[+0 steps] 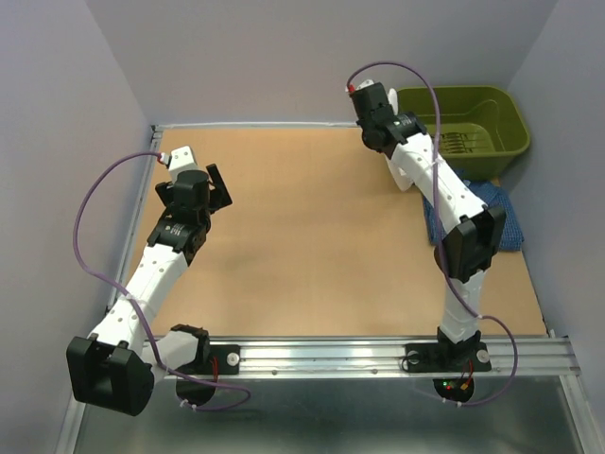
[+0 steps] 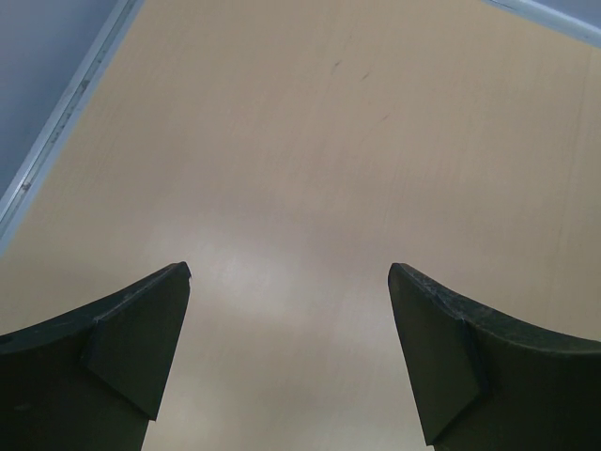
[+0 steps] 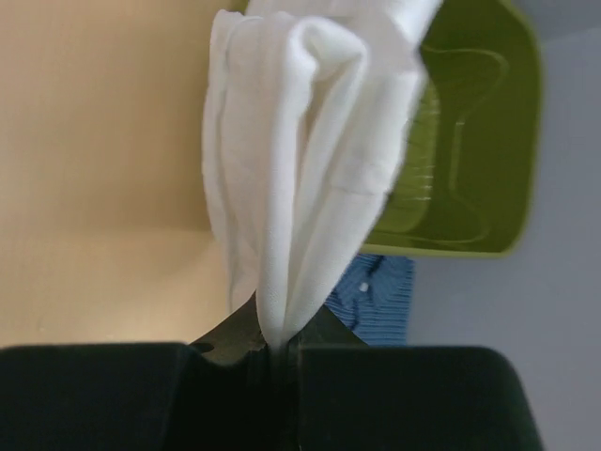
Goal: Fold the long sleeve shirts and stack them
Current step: Fold the shirt
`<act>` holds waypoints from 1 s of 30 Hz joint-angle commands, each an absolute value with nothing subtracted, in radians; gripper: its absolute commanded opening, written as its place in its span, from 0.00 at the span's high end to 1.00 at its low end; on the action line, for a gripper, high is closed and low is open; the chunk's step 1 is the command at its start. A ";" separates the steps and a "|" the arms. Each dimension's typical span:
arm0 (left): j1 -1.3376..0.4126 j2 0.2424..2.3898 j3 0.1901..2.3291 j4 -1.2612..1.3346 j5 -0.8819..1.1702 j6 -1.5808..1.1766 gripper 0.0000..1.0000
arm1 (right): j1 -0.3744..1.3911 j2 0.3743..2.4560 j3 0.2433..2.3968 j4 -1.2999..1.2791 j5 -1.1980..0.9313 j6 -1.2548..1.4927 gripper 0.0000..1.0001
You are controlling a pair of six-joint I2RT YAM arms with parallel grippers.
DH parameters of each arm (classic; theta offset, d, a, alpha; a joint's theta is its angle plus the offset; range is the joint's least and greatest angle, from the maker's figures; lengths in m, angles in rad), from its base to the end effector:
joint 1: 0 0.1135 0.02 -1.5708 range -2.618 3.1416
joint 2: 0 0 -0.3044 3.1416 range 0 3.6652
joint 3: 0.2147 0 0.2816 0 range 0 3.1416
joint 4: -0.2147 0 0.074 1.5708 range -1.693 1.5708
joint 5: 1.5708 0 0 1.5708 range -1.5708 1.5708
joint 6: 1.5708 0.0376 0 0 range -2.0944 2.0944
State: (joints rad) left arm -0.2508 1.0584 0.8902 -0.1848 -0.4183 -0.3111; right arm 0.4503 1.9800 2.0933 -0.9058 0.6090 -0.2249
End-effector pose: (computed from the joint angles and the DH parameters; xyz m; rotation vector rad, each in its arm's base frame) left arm 0.2496 -0.0482 0.3544 -0.3333 1.8627 0.0198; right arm 0.4427 0.1901 0.4088 -0.4701 2.2116 -0.5969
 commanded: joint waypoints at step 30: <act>-0.161 0.986 0.859 -0.153 -0.477 -0.379 0.02 | 1.201 2.338 1.882 -0.899 0.764 -0.123 0.47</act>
State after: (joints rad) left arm -0.1677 1.0233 0.8753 -0.1848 -0.4713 -0.3645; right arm 1.1564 2.3825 1.8828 -0.9047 0.8726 -0.1699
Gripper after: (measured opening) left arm 0.985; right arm 0.403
